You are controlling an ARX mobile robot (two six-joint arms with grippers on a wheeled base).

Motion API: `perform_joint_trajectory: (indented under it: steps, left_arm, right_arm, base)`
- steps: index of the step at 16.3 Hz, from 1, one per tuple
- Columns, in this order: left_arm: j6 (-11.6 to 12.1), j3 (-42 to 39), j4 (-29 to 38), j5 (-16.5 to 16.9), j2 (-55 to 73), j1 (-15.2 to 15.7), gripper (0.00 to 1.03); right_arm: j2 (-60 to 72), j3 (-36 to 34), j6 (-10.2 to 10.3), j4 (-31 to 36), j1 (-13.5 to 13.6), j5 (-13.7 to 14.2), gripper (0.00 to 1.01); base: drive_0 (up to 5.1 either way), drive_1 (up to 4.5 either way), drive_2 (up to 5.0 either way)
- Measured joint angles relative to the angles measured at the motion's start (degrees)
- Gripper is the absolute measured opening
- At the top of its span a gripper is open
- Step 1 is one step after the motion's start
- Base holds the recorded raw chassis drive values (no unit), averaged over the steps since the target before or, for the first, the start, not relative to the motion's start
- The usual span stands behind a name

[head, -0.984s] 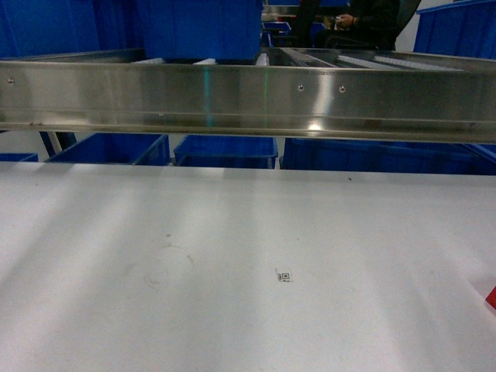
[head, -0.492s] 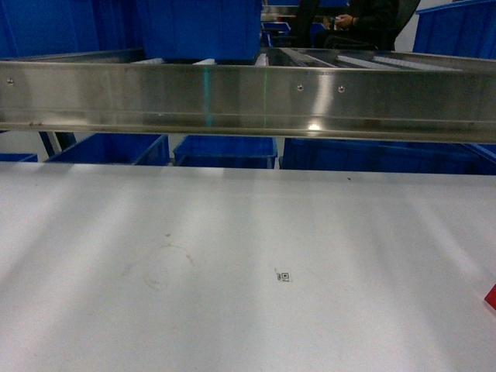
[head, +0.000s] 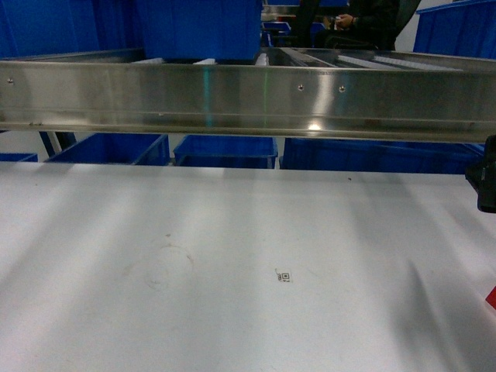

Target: Place magnetic block on left shelf second layer

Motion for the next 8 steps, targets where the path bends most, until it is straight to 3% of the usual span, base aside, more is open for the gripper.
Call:
perform_joint_trajectory:
  steps: [8]
  left_arm:
    - [0.0,0.0,0.0,0.0,0.0,0.0,0.98]
  right_arm:
    - [5.8,-7.8,-2.8,6.3,-3.0,-1.8,0.98]
  base:
    - [0.0,0.0,0.0]
